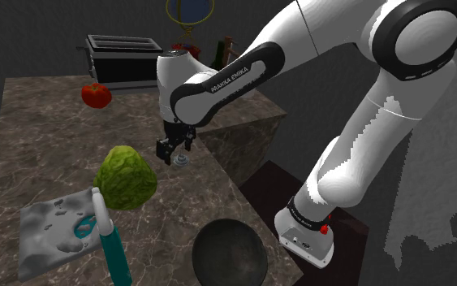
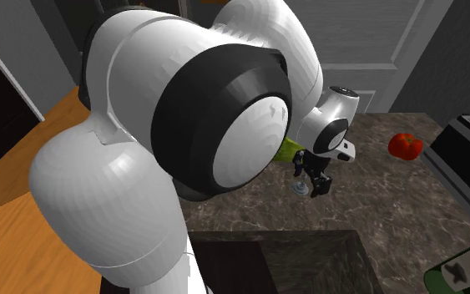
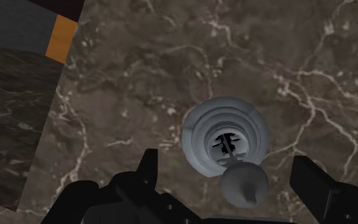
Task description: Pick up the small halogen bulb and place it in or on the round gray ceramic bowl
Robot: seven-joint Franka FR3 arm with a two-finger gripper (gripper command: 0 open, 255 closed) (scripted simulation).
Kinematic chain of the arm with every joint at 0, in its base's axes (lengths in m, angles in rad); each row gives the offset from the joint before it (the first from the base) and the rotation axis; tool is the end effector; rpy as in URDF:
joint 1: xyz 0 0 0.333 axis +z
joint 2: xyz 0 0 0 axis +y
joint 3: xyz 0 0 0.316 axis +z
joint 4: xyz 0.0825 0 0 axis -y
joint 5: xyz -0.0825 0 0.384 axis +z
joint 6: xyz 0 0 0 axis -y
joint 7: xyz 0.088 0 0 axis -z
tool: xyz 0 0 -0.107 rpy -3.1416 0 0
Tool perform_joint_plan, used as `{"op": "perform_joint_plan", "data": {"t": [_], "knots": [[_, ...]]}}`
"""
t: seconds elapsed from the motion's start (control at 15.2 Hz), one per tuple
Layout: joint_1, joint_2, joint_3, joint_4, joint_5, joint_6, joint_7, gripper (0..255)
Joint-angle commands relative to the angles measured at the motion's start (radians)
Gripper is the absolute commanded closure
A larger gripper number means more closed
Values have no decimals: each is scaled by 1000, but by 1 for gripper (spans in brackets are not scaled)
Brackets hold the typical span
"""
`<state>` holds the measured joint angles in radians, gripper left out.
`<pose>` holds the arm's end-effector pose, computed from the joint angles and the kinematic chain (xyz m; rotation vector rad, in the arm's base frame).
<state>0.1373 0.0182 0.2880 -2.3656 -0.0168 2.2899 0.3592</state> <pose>0.4462 0.2018 0.3108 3.0945 0.1207 -0.1292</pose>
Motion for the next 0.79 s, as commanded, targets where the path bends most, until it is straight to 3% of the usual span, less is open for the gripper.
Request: {"op": "perform_joint_plan", "data": {"t": [0.0, 0.2, 0.26, 0.73], "knots": [[0, 1, 0, 0, 0, 2, 0, 0], [0, 1, 0, 0, 0, 1, 0, 0], [0, 1, 0, 0, 0, 1, 0, 255], [0, 0, 0, -1, 0, 1, 1, 255]]}}
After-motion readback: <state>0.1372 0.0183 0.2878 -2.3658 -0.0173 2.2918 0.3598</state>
